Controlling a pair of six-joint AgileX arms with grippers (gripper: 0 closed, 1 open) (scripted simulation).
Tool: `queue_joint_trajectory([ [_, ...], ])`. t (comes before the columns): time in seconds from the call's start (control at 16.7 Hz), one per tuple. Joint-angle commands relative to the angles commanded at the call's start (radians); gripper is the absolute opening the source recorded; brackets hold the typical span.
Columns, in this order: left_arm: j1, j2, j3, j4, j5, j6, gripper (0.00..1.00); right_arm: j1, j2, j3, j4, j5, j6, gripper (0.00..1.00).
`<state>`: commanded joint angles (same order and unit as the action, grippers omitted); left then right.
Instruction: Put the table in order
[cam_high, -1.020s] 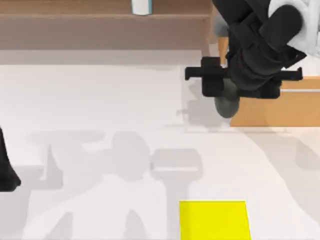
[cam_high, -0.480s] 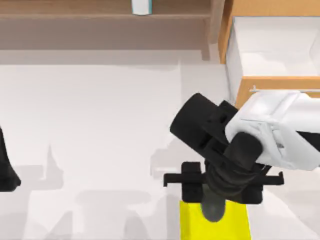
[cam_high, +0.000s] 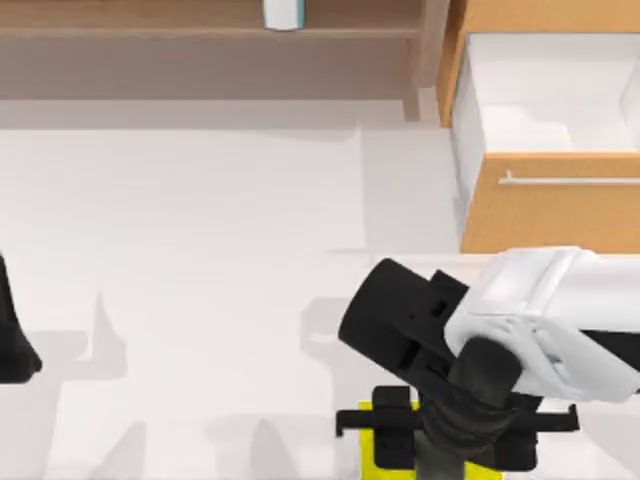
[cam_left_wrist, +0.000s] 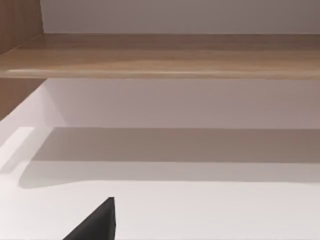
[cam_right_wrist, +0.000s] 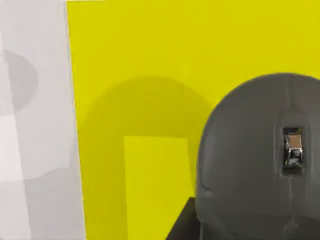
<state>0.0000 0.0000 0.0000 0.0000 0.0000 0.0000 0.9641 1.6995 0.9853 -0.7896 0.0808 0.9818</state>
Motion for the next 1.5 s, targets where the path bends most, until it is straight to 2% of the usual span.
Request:
queue_joint_trajectory([
  [1.5, 0.0, 0.0, 0.0, 0.0, 0.0, 0.0, 1.0, -0.005, -0.062, 0.067, 0.037, 0.008, -0.001, 0.0],
])
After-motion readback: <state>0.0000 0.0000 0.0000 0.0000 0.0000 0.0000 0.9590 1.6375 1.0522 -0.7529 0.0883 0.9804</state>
